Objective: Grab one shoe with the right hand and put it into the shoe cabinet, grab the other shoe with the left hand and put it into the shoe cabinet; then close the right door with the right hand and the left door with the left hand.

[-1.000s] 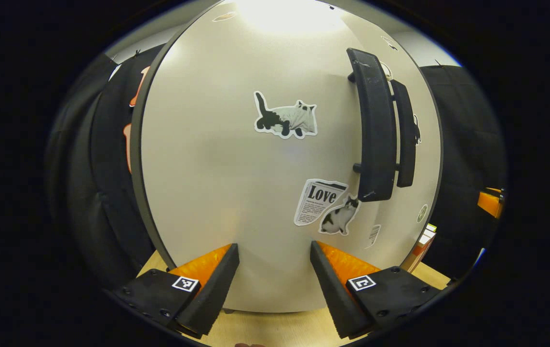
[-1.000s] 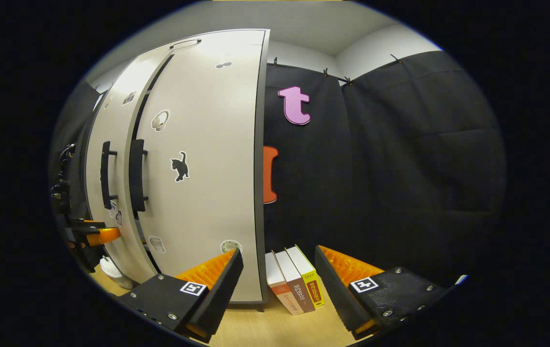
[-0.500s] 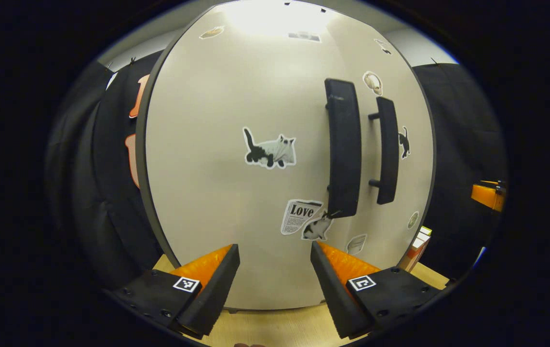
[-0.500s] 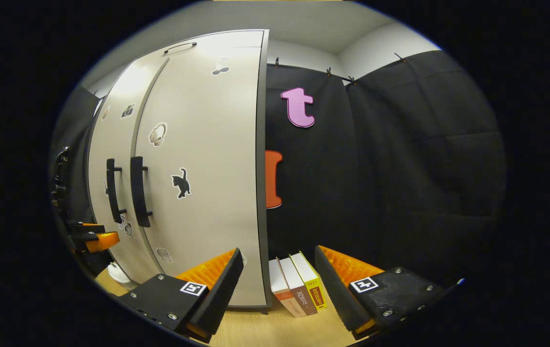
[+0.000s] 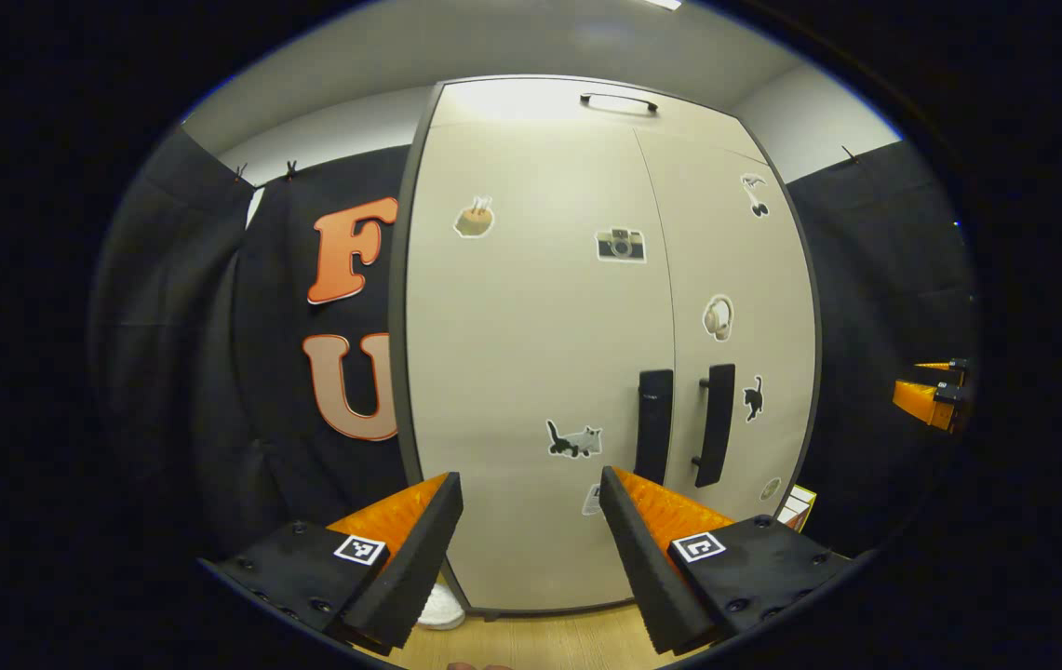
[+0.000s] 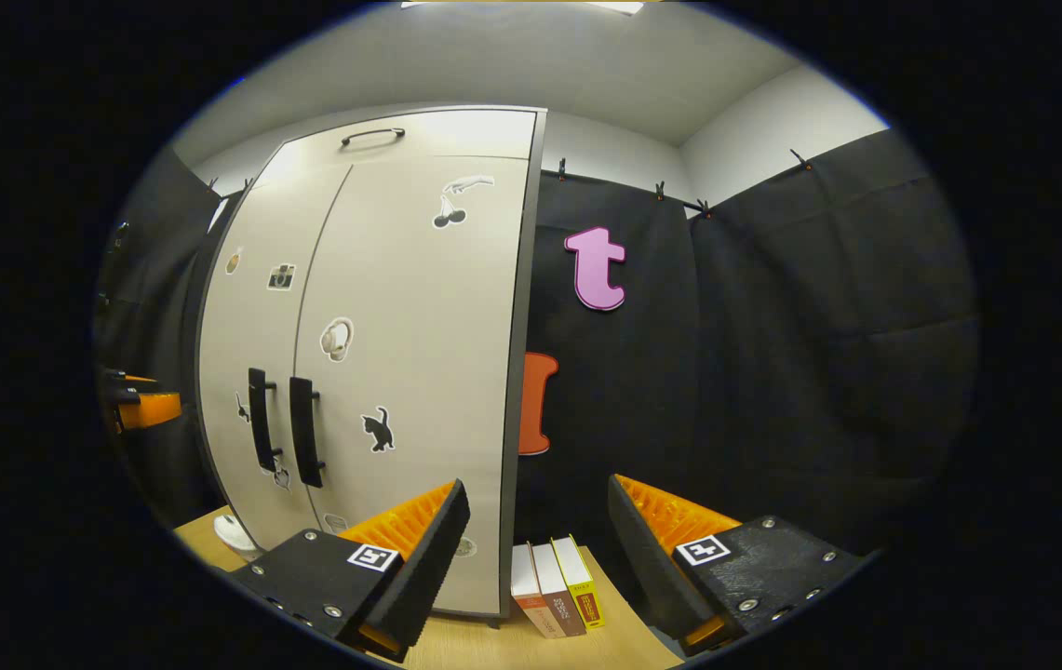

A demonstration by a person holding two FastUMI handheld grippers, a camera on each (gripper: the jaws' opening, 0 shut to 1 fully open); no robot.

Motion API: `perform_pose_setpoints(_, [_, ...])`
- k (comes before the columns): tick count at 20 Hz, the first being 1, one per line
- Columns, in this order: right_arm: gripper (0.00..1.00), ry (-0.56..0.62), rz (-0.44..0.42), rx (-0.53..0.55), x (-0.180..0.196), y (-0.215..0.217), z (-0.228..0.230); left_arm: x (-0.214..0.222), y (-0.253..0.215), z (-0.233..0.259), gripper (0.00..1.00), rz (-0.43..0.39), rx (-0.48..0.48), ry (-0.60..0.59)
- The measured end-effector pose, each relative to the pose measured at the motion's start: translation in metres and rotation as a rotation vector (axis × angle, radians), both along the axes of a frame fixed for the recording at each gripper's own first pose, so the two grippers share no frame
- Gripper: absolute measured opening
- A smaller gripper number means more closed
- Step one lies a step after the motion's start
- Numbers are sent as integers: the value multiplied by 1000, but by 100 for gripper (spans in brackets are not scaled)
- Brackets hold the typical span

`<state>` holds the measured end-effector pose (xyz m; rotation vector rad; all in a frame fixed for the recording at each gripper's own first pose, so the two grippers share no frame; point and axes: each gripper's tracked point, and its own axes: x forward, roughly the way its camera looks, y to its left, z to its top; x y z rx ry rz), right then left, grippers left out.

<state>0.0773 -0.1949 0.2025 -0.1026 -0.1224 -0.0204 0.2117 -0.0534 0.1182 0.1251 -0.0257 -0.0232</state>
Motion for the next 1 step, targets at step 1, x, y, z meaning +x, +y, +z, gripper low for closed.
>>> perform_pose_setpoints(1, [87,-4,13,-1,-4,0,5,-9,7,12,96,20,-2,-18])
